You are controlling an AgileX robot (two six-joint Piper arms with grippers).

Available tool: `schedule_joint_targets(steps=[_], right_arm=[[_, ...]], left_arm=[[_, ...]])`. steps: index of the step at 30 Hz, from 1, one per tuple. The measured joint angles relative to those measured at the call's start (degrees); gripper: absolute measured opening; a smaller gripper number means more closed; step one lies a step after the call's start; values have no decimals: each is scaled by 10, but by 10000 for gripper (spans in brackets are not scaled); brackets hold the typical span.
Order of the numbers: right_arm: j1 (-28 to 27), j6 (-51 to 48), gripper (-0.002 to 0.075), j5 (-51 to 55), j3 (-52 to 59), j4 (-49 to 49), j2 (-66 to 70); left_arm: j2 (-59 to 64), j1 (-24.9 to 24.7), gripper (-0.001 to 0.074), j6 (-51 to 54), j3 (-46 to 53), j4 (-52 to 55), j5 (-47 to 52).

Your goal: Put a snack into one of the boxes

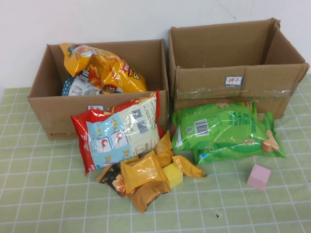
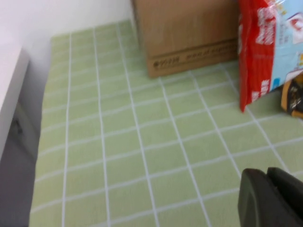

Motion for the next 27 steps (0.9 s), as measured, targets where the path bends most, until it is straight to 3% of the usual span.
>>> schedule_joint_targets(steps=[3, 5, 13, 27], right_arm=[[0, 0, 2, 0, 0, 0, 0], [0, 0, 2, 0, 0, 0, 0], [0, 0, 1, 1, 0, 1, 0], [0, 0, 1, 1, 0, 1, 0]], left_arm=[[-16, 57, -1, 120, 33, -115, -61], [-36, 69, -1, 145, 54, -152, -71], [-52, 71, -1, 86, 69, -174, -43], [-52, 71, -1, 79, 68, -174, -37]])
